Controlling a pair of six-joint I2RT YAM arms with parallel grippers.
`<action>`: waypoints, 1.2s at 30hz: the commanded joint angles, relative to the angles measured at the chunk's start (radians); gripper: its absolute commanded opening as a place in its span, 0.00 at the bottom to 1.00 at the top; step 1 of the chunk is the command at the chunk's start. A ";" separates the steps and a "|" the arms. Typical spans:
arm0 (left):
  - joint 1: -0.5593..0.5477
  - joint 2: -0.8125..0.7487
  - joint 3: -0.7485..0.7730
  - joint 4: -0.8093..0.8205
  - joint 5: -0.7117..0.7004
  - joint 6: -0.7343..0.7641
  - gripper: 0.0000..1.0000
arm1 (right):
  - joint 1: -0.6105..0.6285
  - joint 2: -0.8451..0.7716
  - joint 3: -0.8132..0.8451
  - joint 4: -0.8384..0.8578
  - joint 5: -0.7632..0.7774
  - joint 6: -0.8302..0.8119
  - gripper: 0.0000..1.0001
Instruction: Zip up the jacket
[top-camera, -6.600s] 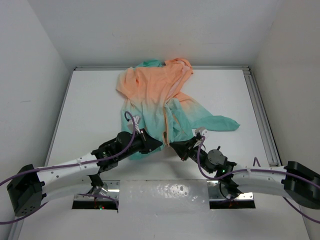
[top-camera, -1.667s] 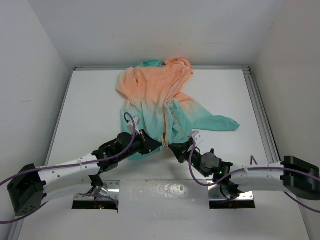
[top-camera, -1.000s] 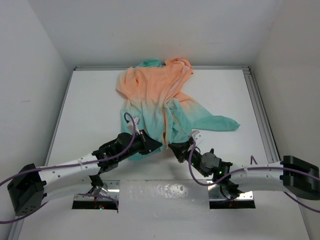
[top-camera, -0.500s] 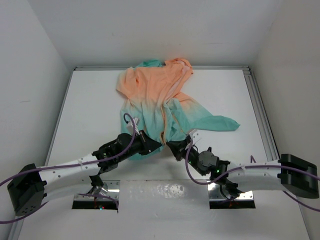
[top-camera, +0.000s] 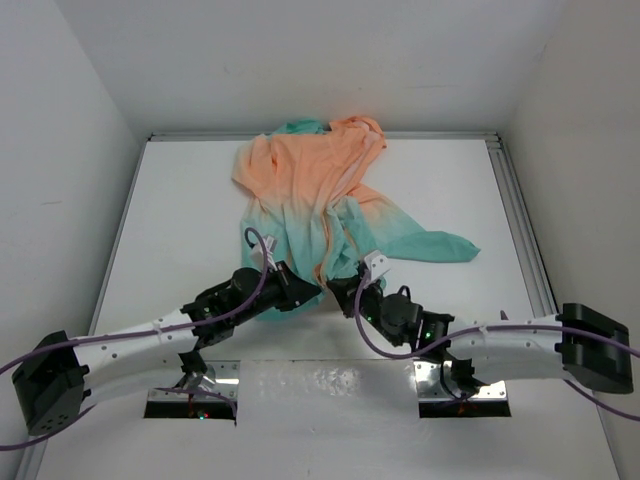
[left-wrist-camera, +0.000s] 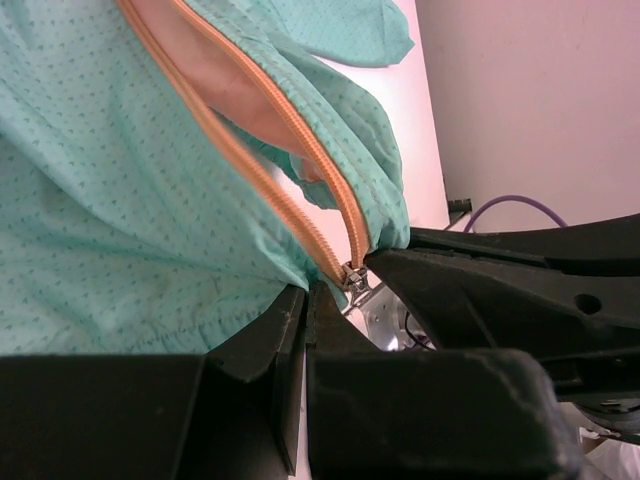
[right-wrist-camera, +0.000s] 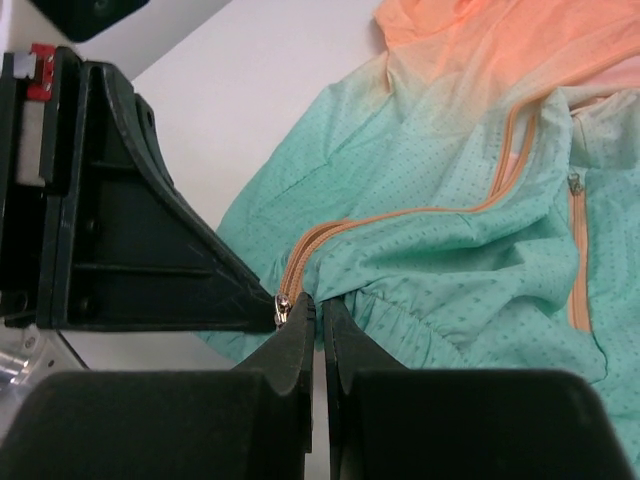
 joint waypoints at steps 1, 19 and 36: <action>-0.003 0.007 0.011 0.020 0.053 0.052 0.00 | 0.008 0.023 0.112 -0.135 0.053 0.065 0.00; -0.015 -0.016 0.025 -0.108 0.055 0.133 0.00 | -0.010 0.265 0.461 -0.651 0.159 0.260 0.00; -0.024 0.070 -0.001 -0.062 0.115 0.155 0.00 | -0.047 0.252 0.537 -0.752 0.122 0.321 0.00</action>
